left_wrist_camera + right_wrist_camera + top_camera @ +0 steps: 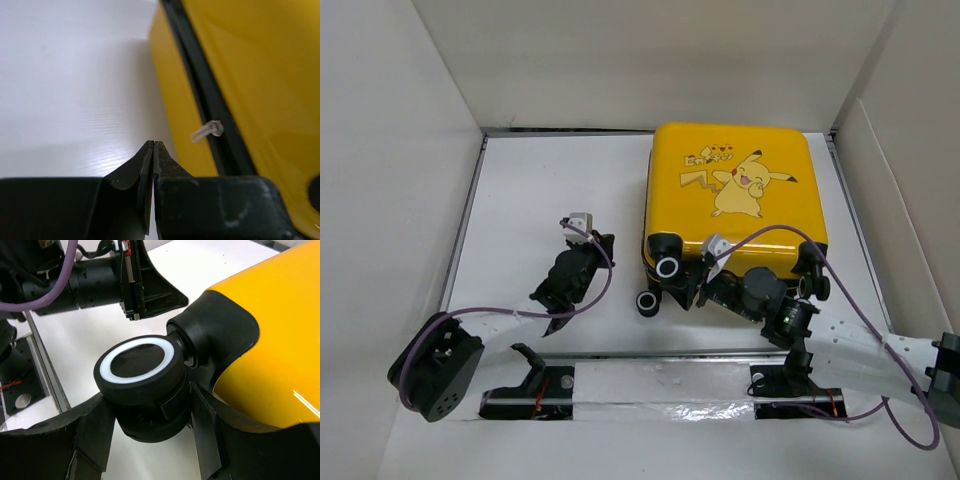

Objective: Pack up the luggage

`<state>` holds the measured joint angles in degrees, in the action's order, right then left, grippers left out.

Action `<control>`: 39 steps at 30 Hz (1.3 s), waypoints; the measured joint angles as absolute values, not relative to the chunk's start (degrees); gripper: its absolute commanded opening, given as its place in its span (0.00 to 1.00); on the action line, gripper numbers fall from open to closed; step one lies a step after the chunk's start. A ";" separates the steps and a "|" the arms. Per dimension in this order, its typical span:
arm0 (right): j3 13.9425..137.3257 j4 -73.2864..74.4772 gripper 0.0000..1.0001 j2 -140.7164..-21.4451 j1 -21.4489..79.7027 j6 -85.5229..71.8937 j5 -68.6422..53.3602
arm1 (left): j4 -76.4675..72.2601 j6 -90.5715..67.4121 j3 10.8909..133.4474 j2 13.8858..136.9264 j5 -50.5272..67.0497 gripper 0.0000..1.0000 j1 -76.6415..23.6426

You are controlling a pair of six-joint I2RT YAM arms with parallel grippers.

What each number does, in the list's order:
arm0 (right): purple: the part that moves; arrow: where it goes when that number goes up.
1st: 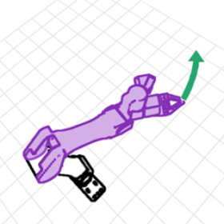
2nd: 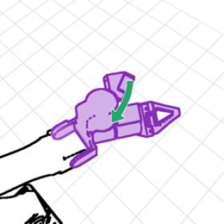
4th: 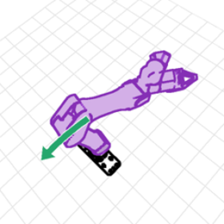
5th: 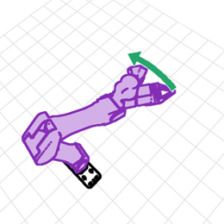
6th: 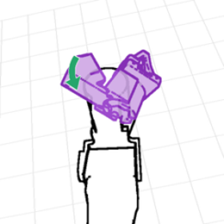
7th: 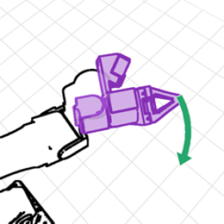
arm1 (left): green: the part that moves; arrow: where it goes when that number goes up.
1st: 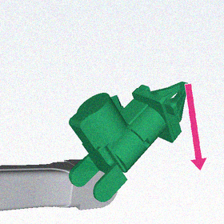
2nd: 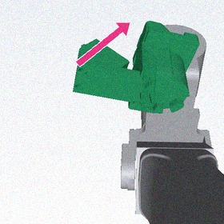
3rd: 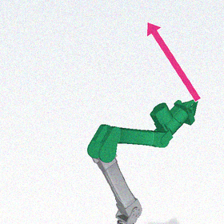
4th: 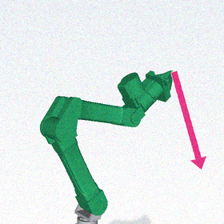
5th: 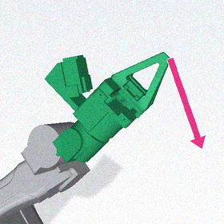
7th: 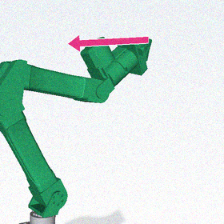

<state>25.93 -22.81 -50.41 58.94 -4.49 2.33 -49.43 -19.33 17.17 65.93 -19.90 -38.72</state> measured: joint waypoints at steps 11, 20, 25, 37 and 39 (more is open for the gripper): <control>25.36 -7.62 0.13 -37.34 57.93 -3.31 3.18 | -44.91 -18.20 11.27 54.04 7.38 0.41 -41.67; 24.56 3.22 0.13 -26.26 54.00 -3.29 -0.49 | -45.17 -16.93 11.40 60.20 17.76 0.46 -43.09; 24.56 3.86 0.13 -26.37 52.34 -3.27 -3.05 | -45.39 -15.90 14.09 64.38 17.74 0.47 -46.48; 24.56 3.44 0.13 -27.09 51.72 -3.25 -4.38 | -49.78 -14.98 19.55 72.31 16.73 0.45 -48.45; 24.56 3.44 0.13 -27.09 51.70 -3.27 -4.40 | -50.35 -15.00 19.99 73.54 17.15 0.43 -48.53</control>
